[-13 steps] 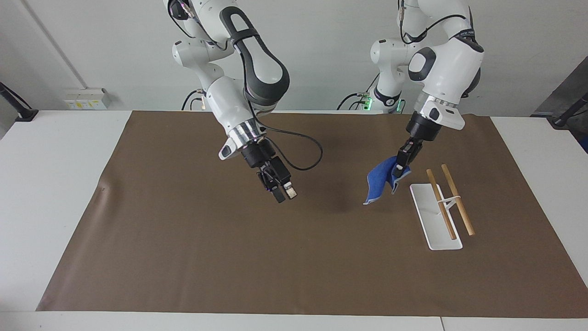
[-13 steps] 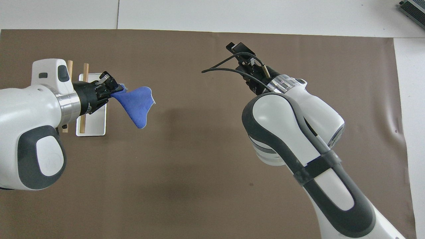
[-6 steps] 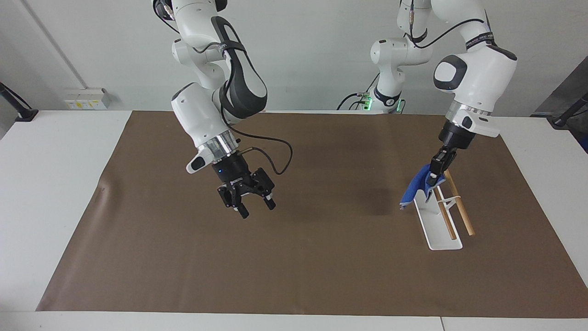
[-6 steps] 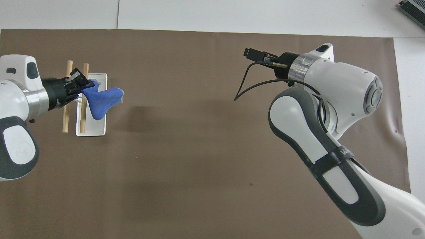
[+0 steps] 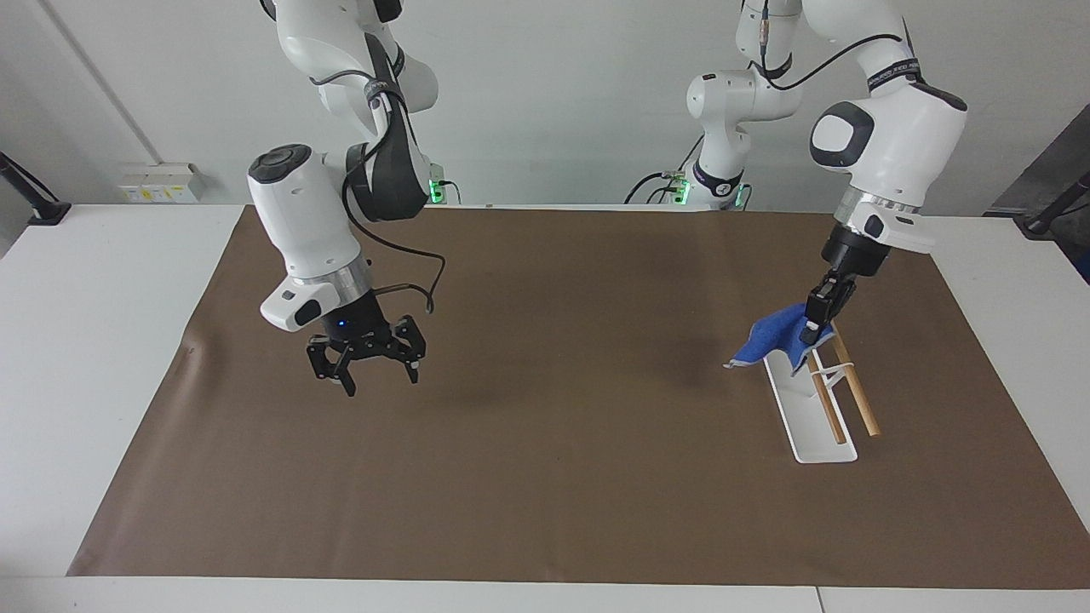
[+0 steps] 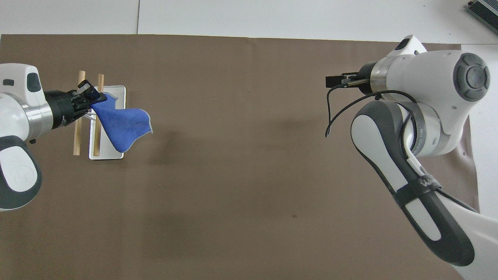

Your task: Right arm passes towel to left arm to hang

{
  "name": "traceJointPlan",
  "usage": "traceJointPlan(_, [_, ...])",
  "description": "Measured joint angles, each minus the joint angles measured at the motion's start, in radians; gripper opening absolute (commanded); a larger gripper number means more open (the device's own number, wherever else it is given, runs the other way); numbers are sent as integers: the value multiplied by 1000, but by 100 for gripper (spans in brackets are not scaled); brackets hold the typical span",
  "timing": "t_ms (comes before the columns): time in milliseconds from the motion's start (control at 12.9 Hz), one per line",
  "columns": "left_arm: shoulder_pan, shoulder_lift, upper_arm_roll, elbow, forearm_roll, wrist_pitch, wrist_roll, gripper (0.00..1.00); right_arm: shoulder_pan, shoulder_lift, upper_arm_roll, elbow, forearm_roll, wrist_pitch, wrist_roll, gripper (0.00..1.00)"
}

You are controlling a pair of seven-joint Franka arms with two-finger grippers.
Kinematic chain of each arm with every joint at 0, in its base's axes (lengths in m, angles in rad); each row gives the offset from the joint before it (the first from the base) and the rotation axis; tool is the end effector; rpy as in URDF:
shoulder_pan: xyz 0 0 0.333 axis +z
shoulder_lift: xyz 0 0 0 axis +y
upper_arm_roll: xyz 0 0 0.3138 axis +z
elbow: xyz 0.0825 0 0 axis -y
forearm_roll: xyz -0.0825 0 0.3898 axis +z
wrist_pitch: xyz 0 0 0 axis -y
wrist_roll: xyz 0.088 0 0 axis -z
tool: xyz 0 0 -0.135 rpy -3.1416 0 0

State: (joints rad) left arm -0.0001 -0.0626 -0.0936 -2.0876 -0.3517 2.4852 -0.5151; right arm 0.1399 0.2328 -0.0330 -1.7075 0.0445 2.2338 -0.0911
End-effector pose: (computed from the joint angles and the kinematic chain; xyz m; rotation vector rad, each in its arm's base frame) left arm 0.5853 -0.0601 0.4731 2.5655 0.8643 0.4898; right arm 0.6650 0.0752 0.4518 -3.0625 -0.2730 -0.4543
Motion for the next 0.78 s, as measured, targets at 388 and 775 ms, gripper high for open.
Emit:
traceJointPlan(388, [22,41,28,-5,0,28,3,0,-2,-151,-71,17,-110,-284,0,100])
traceJointPlan(775, [22,56,58,-13,0,80,3,0,-69,-222,-93,160,-39,-625,104,100])
